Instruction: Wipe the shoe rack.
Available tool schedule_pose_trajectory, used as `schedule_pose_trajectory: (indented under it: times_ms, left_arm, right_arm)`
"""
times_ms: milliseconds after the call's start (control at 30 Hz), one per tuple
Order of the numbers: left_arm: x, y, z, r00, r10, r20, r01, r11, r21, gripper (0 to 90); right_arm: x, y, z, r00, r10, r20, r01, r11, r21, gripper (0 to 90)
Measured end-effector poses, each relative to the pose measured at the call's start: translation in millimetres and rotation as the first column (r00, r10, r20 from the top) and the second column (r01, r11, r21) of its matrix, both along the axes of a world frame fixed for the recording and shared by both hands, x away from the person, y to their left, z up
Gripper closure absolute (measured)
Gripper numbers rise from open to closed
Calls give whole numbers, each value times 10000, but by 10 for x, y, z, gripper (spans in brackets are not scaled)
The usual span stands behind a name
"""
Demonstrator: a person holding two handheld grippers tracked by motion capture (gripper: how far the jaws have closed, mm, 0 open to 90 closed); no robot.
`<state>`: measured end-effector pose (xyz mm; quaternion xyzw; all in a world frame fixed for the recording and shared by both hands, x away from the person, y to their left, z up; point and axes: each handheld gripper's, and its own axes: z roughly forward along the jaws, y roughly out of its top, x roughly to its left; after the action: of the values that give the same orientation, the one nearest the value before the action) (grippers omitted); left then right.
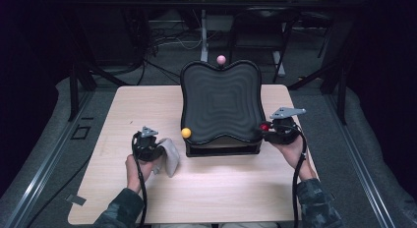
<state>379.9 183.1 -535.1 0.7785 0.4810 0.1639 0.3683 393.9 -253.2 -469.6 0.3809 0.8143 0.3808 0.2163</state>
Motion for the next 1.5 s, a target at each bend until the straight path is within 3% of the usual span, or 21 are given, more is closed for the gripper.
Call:
schedule_pose_trajectory:
  times_ms: [33,67,100,167,200,300,467,933,1233,1500]
  left_arm:
    - [-1,-7,0,10000,-8,18,8,10000,-4,847]
    - [-3,-14,0,10000,-12,19,12,10000,-9,847]
    - [-2,-18,1,10000,-47,17,47,10000,15,847]
    - [-2,-28,3,10000,-83,43,83,10000,2,847]
    - [-4,-35,5,9999,-92,41,92,10000,11,847]
    - [-3,-52,3,9999,-140,48,140,9999,-6,847]
    - [-2,-73,-4,9997,-257,16,257,9997,57,847]
    - [-48,-46,37,9997,-233,91,233,9997,4,848]
    - [-128,-12,95,9992,-253,311,260,9994,-219,849]
    - [-195,-19,127,9982,-445,401,454,9987,-220,849]
  right_arm:
    - [0,4,1,9989,-458,11,458,9979,-450,507]
    - [6,8,-25,9965,-836,55,838,9947,-598,514]
    - [8,-8,-48,9959,-900,-85,895,9949,-460,523]
    - [1,-15,-55,9931,-1149,226,1160,9917,-549,590]
    - [4,-11,-53,9918,-1254,225,1266,9900,-624,589]
    - [31,-32,-76,9885,-1510,29,1510,9882,-270,558]
    - [43,-16,-109,9827,-1814,366,1823,9830,-226,597]
    - [36,-82,-172,9908,-607,1208,650,9974,-322,602]
    - [28,-46,-175,9937,338,1073,-324,9994,-145,602]
    - [80,-64,-172,9941,709,826,-727,9972,188,601]
